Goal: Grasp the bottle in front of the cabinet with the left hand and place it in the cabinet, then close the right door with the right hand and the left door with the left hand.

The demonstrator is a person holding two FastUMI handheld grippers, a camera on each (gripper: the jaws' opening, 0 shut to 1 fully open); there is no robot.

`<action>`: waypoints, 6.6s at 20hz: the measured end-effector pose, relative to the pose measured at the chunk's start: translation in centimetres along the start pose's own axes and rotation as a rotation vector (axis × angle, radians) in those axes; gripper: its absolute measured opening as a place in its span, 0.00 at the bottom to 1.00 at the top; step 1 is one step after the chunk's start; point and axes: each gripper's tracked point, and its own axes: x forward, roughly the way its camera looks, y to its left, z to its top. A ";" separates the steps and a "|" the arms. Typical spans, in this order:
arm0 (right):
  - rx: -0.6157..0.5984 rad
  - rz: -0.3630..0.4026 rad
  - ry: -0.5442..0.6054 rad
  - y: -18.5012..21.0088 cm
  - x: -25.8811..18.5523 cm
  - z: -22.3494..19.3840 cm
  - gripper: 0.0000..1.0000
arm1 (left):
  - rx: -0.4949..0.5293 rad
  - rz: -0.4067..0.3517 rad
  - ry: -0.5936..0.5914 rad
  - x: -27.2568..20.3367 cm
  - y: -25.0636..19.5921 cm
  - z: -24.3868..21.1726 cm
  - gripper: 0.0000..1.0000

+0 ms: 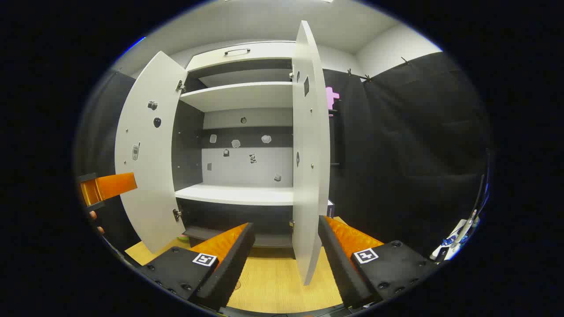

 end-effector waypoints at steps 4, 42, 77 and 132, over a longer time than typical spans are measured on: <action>-0.020 -0.025 -0.008 -0.4 -0.8 0.2 0.92 | -0.010 0.011 0.052 -0.3 0.7 -1.6 0.96; -0.089 -0.087 0.012 -1.7 -3.7 -0.7 0.92 | 0.058 -0.119 0.295 2.8 -2.3 -16.9 0.95; -0.060 -0.141 0.102 -6.0 -3.2 -4.0 0.97 | 0.093 -0.160 0.527 8.3 -1.5 -23.7 0.76; 0.017 -0.218 0.097 -14.6 3.8 -2.7 0.97 | 0.156 -0.140 0.278 35.1 -9.4 -4.7 0.93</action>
